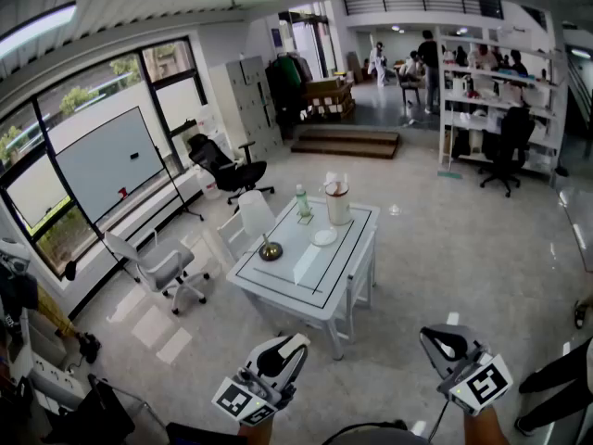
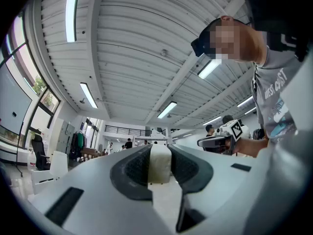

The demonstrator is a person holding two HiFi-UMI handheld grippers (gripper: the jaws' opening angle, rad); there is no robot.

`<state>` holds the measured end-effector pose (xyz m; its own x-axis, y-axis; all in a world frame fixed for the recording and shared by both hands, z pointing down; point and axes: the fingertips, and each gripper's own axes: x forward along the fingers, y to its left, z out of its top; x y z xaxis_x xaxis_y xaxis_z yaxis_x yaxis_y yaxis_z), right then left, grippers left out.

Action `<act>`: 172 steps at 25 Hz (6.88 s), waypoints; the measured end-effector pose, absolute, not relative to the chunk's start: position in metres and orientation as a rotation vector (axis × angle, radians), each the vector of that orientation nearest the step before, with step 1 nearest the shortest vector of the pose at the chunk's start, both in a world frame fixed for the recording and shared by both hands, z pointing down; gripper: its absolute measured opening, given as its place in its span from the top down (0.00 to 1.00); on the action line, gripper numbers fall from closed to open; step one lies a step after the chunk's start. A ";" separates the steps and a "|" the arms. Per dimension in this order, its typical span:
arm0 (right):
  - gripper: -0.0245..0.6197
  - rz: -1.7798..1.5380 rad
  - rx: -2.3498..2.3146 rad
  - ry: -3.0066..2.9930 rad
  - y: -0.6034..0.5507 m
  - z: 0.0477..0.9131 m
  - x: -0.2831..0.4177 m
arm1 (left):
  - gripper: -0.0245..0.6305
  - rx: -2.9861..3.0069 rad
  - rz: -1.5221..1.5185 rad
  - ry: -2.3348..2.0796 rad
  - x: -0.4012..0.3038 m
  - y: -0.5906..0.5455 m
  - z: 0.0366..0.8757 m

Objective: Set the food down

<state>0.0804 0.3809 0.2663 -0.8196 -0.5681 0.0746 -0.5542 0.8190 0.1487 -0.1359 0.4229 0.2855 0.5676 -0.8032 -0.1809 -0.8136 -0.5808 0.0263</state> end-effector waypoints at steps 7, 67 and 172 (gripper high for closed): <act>0.95 -0.350 0.915 -2.884 0.331 0.247 0.072 | 0.81 -2.646 0.279 1.294 -0.133 0.349 0.254; 0.95 -0.202 0.721 -2.985 0.200 0.273 0.121 | 0.81 -2.642 0.236 1.434 -0.059 0.226 0.270; 0.95 -0.052 0.615 -2.942 -0.233 0.322 0.074 | 0.81 -2.714 0.116 1.554 -0.091 -0.244 0.325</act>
<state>0.0736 -0.2328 0.3225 -0.9075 -0.4011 0.1251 -0.3964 0.9160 0.0615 -0.0909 -0.2442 0.3252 0.5040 -0.8609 -0.0704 -0.8617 -0.5067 0.0268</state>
